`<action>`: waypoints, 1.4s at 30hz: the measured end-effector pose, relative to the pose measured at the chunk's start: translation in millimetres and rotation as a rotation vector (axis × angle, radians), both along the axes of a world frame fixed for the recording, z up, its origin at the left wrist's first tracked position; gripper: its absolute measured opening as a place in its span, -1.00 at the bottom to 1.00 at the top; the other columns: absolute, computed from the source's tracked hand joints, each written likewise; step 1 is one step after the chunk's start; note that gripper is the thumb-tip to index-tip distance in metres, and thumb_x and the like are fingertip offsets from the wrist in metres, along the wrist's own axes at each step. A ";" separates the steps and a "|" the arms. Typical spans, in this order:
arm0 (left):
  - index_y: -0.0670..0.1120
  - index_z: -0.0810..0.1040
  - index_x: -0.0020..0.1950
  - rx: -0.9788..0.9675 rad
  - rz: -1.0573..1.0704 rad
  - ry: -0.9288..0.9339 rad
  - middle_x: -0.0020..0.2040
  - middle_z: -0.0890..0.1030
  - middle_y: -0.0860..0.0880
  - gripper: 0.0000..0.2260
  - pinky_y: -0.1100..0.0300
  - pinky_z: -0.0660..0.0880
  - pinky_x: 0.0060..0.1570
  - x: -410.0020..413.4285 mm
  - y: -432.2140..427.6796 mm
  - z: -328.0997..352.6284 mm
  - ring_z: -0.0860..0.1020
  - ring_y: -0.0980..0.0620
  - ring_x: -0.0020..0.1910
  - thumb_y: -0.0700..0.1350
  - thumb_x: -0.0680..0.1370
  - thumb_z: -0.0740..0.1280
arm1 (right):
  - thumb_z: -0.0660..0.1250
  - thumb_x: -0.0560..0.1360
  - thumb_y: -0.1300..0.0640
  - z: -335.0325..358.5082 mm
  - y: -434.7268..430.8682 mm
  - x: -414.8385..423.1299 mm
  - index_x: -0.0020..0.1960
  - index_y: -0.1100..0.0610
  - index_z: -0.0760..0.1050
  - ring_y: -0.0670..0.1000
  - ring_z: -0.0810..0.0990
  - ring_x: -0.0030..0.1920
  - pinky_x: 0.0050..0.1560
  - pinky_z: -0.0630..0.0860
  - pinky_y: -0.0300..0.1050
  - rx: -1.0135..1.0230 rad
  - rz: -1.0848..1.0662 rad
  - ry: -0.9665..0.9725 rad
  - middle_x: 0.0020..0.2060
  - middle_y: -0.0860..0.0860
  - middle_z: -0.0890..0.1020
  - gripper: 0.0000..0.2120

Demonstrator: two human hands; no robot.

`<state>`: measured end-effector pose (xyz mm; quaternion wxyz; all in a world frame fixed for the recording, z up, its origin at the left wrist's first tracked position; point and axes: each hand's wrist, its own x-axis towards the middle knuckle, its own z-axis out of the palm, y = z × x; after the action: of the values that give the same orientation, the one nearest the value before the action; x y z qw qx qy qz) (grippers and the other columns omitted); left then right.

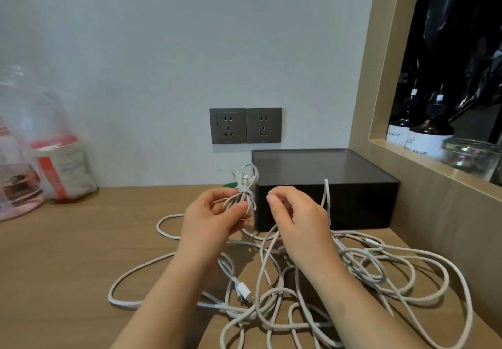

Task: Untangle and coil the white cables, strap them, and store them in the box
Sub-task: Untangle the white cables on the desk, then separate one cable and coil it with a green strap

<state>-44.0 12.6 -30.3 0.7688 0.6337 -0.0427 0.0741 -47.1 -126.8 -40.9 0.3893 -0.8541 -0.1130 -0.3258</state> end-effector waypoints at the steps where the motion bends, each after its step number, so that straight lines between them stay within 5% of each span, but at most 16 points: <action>1: -0.15 0.53 -0.01 0.021 0.034 0.002 -0.20 0.69 -0.08 -0.84 0.13 0.59 -0.16 1.8 1.5 0.3 0.67 -0.01 -0.21 -0.33 0.46 0.38 | 0.19 0.57 0.06 0.2 0.3 0.0 0.09 0.01 0.52 -0.21 0.44 -0.07 -0.12 0.35 -0.45 -0.011 -0.006 0.017 -0.20 -0.29 0.44 -0.83; 6: -0.10 0.52 -0.09 0.322 0.161 0.001 -0.11 0.64 -0.15 -0.84 0.16 0.58 -0.23 36.4 32.2 5.9 0.63 -0.07 -0.20 -0.33 0.45 0.40 | 0.15 0.58 0.08 14.0 1.7 2.8 0.06 0.04 0.55 -0.16 0.36 0.01 -0.04 0.30 -0.35 -0.230 -0.065 -0.012 -0.06 -0.16 0.55 -0.79; 10: -0.08 0.53 -0.20 0.521 0.270 0.054 -0.15 0.65 -0.19 -0.84 -0.04 0.60 -0.05 80.2 62.6 -2.6 0.63 -0.15 -0.22 -0.31 0.41 0.44 | 0.07 0.59 0.01 36.1 10.7 18.1 0.12 0.02 0.51 -0.04 0.36 0.13 0.12 0.27 -0.14 -0.500 -0.125 0.010 0.08 -0.11 0.55 -0.73; 13: -0.08 0.54 -0.15 0.676 0.347 0.072 -0.15 0.62 -0.04 -0.88 0.16 0.50 -0.03 109.2 73.1 -13.8 0.59 -0.07 -0.12 -0.21 0.41 0.46 | 0.05 0.60 0.00 39.3 12.8 35.8 0.14 0.01 0.50 -0.02 0.35 0.17 0.16 0.24 -0.11 -0.593 -0.196 0.030 0.12 -0.11 0.52 -0.71; 16: -0.07 0.51 -0.08 0.686 0.374 0.074 -0.12 0.58 -0.03 -0.86 0.22 0.39 -0.09 134.5 71.2 -20.3 0.51 0.00 -0.12 -0.17 0.44 0.44 | 0.06 0.59 0.00 33.2 11.6 51.9 0.14 0.01 0.49 -0.02 0.38 0.15 0.14 0.27 -0.11 -0.608 -0.231 0.047 0.10 -0.09 0.52 -0.73; 21: -0.05 0.52 -0.06 0.651 0.322 0.099 -0.10 0.61 -0.05 -0.86 0.08 0.52 0.04 169.6 62.2 -37.1 0.59 -0.09 -0.04 -0.14 0.44 0.44 | 0.04 0.58 -0.01 19.9 14.6 72.4 0.07 0.01 0.47 -0.01 0.43 0.02 0.00 0.33 -0.10 -0.587 -0.256 0.032 -0.03 -0.09 0.56 -0.74; 26: -0.08 0.46 0.12 0.896 0.308 0.021 -0.08 0.55 -0.05 -0.78 0.16 0.37 -0.07 181.2 52.6 -43.6 0.52 -0.11 0.02 -0.10 0.51 0.35 | 0.18 0.44 0.03 8.3 17.2 81.1 -0.19 0.05 0.55 0.05 0.52 -0.23 -0.26 0.42 -0.09 -0.541 -0.349 -0.067 -0.31 -0.05 0.59 -0.80; 29: -0.03 0.46 0.05 0.958 0.289 0.021 -0.05 0.56 -0.03 -0.84 0.12 0.42 -0.03 180.2 50.0 -44.7 0.53 -0.11 0.04 -0.06 0.51 0.35 | 0.21 0.41 0.04 7.4 17.3 81.3 -0.22 0.05 0.56 0.04 0.52 -0.28 -0.30 0.42 -0.11 -0.523 -0.360 -0.078 -0.35 -0.06 0.59 -0.83; 36: -0.06 0.54 -0.19 0.852 0.407 0.016 -0.20 0.58 -0.02 -0.92 0.19 0.40 -0.11 166.0 50.0 -33.4 0.55 -0.07 -0.05 -0.12 0.48 0.40 | 0.09 0.57 -0.04 18.5 10.5 70.1 0.13 0.01 0.48 -0.01 0.41 0.10 0.08 0.29 -0.10 -0.553 -0.205 0.062 0.03 -0.10 0.56 -0.74; 42: -0.05 0.53 -0.16 0.935 0.336 0.054 -0.07 0.62 -0.09 -0.94 0.18 0.42 -0.10 147.0 44.0 -21.1 0.54 -0.08 -0.04 -0.13 0.52 0.35 | 0.11 0.57 -0.02 22.9 8.5 47.1 0.22 -0.03 0.43 -0.05 0.38 0.18 0.20 0.25 -0.12 -0.470 -0.149 0.136 0.13 -0.12 0.52 -0.74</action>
<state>103.0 56.6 -51.4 0.3805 0.9105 0.0513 0.1537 0.0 -118.3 -18.0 0.1617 -0.9471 -0.0962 -0.2601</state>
